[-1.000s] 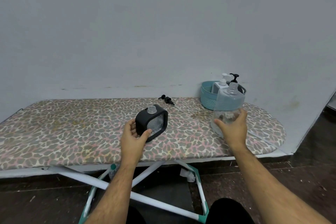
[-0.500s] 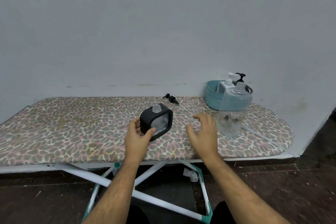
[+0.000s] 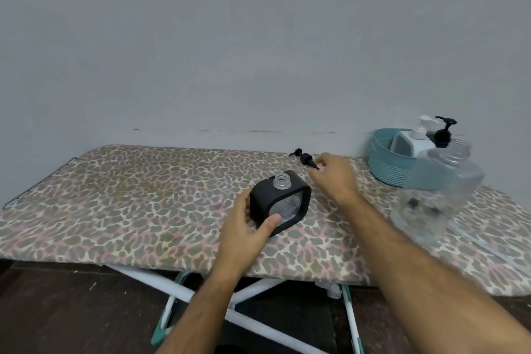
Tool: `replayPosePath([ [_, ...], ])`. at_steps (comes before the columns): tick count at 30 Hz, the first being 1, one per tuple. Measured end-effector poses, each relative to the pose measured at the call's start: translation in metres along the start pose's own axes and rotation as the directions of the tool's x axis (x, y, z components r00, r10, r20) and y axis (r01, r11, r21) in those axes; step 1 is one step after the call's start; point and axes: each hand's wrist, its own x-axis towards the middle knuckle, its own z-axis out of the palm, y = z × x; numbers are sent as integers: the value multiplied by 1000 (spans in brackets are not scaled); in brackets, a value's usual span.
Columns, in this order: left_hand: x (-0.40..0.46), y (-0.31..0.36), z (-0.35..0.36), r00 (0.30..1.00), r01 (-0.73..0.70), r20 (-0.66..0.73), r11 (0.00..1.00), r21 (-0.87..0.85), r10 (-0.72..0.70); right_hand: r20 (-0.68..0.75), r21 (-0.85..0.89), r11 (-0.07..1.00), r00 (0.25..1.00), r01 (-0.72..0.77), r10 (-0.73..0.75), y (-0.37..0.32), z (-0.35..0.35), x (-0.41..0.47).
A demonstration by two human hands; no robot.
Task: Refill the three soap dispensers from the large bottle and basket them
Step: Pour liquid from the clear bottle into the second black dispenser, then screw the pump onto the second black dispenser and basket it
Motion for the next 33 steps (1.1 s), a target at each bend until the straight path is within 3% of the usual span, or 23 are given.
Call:
replayPosePath([
  [6,6,-5,-4,1000,24,8,997,-72,-23,90,-82,996,995,-21,28,3,24,53],
  [11,4,-5,-6,1000,-11,-2,999,-37,11,164,-99,994,984,-51,67,3,39,72],
  [17,3,-5,-5,1000,-14,-20,1000,-23,14,120,-127,985,984,-116,131,-2,44,78],
  [23,2,-3,-5,999,4,-41,999,-51,-6,116,12,989,983,-146,143,-9,27,57],
  [28,1,-4,-7,997,25,-70,998,-56,-29,-8,252,966,998,-61,65,-22,-10,30],
  [30,0,-3,-7,995,34,-96,998,-60,-40,-74,429,903,996,-14,50,-31,-32,14],
  [33,-1,0,-9,993,37,-111,995,-95,-47,-139,690,720,990,75,29,-48,-65,-15],
])
